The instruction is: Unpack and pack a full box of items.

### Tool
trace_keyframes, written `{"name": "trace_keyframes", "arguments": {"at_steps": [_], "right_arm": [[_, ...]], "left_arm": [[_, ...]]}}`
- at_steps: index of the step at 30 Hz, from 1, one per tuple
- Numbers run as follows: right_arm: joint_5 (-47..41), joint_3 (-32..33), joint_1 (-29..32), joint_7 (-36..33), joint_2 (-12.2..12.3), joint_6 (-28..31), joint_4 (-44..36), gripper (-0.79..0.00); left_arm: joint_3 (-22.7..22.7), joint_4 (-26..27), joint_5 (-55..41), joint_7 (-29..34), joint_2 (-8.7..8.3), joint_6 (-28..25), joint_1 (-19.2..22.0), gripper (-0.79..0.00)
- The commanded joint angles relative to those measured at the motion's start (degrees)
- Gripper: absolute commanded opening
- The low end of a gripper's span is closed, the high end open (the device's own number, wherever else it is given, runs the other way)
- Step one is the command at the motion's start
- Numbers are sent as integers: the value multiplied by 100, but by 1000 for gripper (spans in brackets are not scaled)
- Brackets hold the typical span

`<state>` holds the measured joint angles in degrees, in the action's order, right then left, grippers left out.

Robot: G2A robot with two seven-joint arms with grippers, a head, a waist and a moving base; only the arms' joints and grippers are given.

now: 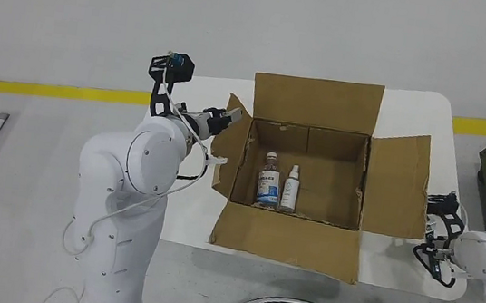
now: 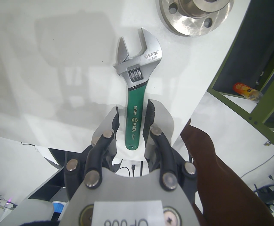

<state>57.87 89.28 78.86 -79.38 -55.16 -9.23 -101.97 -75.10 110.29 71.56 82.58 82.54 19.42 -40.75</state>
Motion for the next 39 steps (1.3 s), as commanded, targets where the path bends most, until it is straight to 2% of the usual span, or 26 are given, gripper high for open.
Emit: {"name": "trace_keyframes", "arguments": {"at_steps": [1,2,4,5,9,14,18,23,28,33,39], "right_arm": [[-23,14,10,8,0,9,4,-600],[-34,23,15,14,0,14,2,-634],[-54,41,27,27,0,10,-1,-763],[-69,55,29,35,0,7,-3,-785],[-149,144,41,93,2,-10,-31,-785],[-672,478,94,320,-6,-122,-38,-785],[-1585,1090,217,771,-25,-278,-164,-785],[-3197,2087,487,1607,-94,-476,-303,-785],[-4690,2798,729,2252,-176,-331,-410,-785],[-5888,3103,797,2541,-233,-52,-579,-785],[-6280,3023,502,2447,-187,18,-869,-785]], "left_arm": [[0,0,0,0,0,0,0,0],[0,0,0,0,0,0,0,0],[0,0,0,0,0,0,0,0],[0,0,0,0,0,0,0,0],[0,0,0,0,0,0,0,0],[0,0,0,0,0,0,0,0],[0,0,0,0,0,0,0,0],[0,0,0,0,0,0,0,0],[0,0,0,0,0,0,0,0],[0,0,0,0,0,0,0,0],[0,0,0,0,0,0,0,0]]}}
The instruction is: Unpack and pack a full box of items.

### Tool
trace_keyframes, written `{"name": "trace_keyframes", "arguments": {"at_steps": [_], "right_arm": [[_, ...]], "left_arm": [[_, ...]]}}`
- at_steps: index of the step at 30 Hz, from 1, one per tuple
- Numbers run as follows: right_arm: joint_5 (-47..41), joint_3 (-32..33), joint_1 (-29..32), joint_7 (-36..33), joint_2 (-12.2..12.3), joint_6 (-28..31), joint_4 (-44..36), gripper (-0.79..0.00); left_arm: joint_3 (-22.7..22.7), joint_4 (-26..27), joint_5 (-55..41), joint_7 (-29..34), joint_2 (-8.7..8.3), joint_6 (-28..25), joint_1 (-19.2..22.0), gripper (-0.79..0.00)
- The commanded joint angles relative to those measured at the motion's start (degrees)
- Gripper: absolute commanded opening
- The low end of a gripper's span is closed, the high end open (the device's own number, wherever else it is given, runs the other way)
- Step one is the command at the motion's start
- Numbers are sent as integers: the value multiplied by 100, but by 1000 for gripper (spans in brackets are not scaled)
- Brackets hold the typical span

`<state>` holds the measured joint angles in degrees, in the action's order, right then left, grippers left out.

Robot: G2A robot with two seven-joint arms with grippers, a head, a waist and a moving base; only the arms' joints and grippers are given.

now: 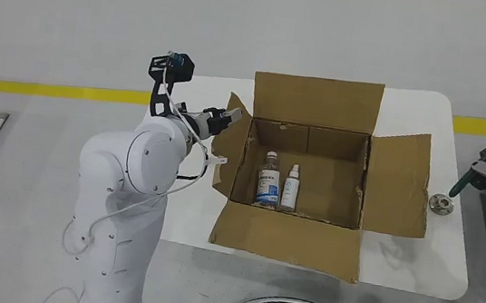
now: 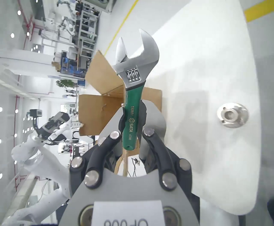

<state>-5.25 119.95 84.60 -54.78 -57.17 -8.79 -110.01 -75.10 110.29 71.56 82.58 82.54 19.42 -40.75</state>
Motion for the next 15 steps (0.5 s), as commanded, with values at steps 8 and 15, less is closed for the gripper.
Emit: {"name": "trace_keyframes", "arguments": {"at_steps": [8,15], "right_arm": [[320,-1123,-989,-148,117,-298,-524,-785],[877,-2562,-1883,-241,145,-813,-425,-785]], "left_arm": [[0,0,0,0,0,0,0,0],[0,0,0,0,0,0,0,0]]}}
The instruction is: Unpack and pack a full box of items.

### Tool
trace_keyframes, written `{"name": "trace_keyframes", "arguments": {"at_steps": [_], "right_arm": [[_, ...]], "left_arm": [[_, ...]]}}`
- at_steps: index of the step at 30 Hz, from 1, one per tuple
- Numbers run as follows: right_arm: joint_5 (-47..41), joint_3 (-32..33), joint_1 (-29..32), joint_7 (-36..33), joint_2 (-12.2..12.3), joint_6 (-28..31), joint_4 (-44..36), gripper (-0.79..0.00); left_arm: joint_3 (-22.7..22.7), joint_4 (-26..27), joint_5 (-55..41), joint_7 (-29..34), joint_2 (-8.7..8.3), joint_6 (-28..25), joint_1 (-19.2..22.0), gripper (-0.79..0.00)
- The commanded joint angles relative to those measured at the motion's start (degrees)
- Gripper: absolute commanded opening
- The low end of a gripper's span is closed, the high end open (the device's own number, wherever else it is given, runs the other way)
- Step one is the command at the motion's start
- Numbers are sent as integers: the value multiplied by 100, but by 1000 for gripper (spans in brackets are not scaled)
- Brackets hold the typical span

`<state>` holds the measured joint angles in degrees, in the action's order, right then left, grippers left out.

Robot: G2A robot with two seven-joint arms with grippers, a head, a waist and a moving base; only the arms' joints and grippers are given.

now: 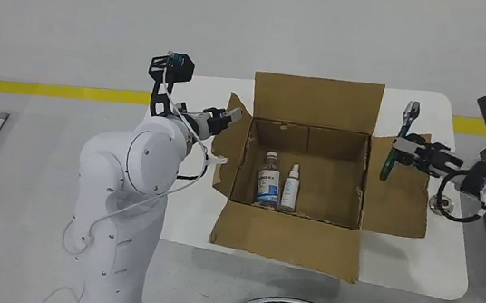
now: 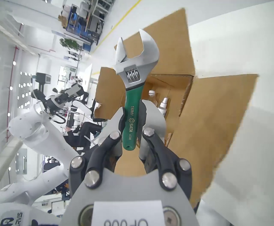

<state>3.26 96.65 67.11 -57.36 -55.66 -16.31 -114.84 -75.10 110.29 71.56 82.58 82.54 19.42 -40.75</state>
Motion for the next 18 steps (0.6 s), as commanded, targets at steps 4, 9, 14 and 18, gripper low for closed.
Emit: {"name": "trace_keyframes", "arguments": {"at_steps": [4,9,14,18], "right_arm": [[374,-1059,-590,1,-32,-250,281,-785],[684,-1970,-1137,46,-105,-505,585,-785],[853,-2203,-1289,64,-124,-558,671,-785],[853,-2203,-1289,64,-124,-558,671,-785]], "left_arm": [[0,0,0,0,0,0,0,0],[0,0,0,0,0,0,0,0],[0,0,0,0,0,0,0,0],[0,0,0,0,0,0,0,0]]}}
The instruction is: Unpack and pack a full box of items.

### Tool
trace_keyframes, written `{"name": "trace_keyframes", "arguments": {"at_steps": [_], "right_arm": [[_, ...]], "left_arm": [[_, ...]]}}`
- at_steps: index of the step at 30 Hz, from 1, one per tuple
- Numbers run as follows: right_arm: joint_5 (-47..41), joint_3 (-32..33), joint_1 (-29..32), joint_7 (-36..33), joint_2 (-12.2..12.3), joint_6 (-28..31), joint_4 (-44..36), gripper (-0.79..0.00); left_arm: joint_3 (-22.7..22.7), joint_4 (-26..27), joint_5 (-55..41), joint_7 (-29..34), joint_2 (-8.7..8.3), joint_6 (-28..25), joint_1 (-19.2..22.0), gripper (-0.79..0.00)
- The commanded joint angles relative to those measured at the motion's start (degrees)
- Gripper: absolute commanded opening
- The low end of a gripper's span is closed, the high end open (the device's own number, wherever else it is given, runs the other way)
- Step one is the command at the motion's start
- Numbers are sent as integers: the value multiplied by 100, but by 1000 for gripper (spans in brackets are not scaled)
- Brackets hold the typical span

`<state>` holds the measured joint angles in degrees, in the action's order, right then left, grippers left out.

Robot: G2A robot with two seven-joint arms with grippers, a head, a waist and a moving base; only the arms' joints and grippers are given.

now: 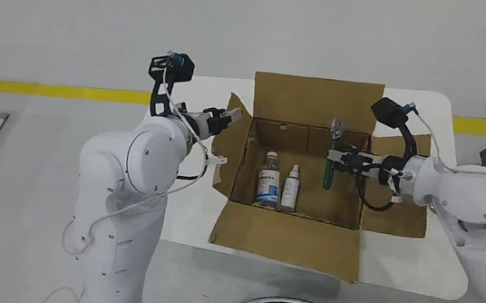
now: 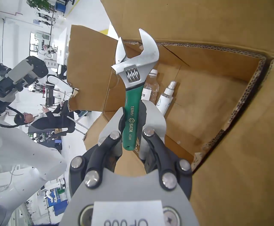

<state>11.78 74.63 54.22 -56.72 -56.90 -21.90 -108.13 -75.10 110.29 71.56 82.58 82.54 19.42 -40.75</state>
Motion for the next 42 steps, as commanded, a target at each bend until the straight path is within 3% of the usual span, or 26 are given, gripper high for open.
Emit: {"name": "trace_keyframes", "arguments": {"at_steps": [1,10,18,31,42], "right_arm": [[1,-1,0,0,0,0,0,-785],[287,-303,145,68,-9,-158,94,-785],[590,-1192,-482,-144,-151,-771,881,-785],[1117,-2960,-1861,-571,-643,-1348,2407,-785],[917,-3609,-2273,-338,-1043,-1375,3279,-785]], "left_arm": [[0,0,0,0,0,0,0,0],[0,0,0,0,0,0,0,0],[0,0,0,0,0,0,0,0],[0,0,0,0,0,0,0,0],[0,0,0,0,0,0,0,0]]}}
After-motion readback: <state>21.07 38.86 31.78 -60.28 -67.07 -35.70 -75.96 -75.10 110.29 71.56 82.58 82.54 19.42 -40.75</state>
